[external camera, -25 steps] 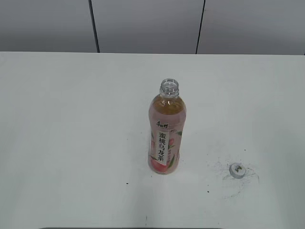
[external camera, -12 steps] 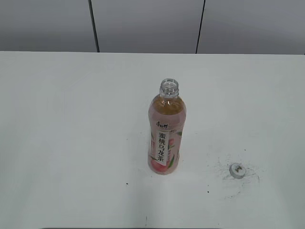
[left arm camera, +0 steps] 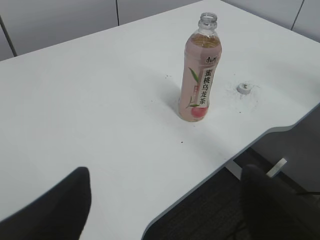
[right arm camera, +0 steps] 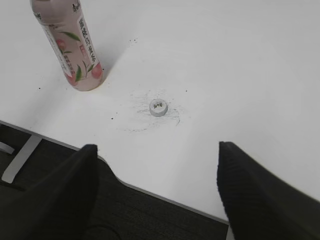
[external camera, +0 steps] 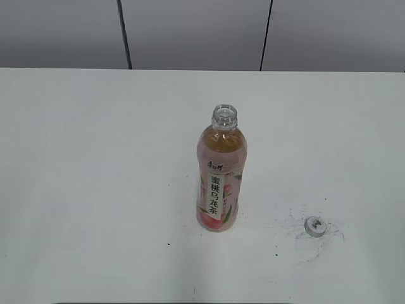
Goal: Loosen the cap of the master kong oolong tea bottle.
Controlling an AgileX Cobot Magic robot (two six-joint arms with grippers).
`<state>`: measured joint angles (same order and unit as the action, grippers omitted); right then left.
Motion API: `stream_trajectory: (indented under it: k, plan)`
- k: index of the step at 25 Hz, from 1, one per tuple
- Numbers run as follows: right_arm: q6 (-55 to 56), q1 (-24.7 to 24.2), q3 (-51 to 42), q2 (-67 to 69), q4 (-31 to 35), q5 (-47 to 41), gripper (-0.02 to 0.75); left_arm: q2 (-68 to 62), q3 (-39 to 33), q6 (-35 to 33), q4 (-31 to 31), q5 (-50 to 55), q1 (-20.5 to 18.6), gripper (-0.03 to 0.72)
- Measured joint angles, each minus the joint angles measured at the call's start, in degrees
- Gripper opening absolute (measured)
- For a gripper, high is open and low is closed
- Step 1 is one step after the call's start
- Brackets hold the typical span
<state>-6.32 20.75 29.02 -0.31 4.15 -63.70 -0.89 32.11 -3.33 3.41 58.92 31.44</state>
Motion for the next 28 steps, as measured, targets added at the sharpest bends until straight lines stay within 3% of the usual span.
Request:
stream_trajectory:
  k: [6, 8, 11, 16, 19, 28]
  plan:
    - [0.00, 0.00, 0.00, 0.00, 0.00, 0.02, 0.555, 0.00, 0.00, 0.05, 0.03, 0.00, -0.35, 0.543]
    - [0.00, -0.32, 0.00, 0.00, 0.00, 0.02, 0.555, 0.00, 0.00, 0.05, 0.03, 0.00, -2.61, 0.543]
    - [0.00, -4.44, 0.00, 0.00, 0.06, 0.07, 0.555, 0.00, 0.00, 0.05, 0.03, -0.06, -9.87, 0.543]
    - [0.00, -19.18, 0.00, 0.00, 0.06, 0.14, 0.555, 0.00, 0.00, 0.05, 0.07, -0.11, -25.80, 0.543]
    - [0.00, -25.48, 0.00, -0.04, 0.00, 0.26, 0.555, 0.00, 0.00, 0.05, 0.07, -0.16, -30.48, 0.533]
    - [0.05, -22.59, 0.00, -0.04, 0.06, 0.37, 0.555, 1.25, 0.00, 0.05, 0.07, -0.16, -28.21, 0.524]
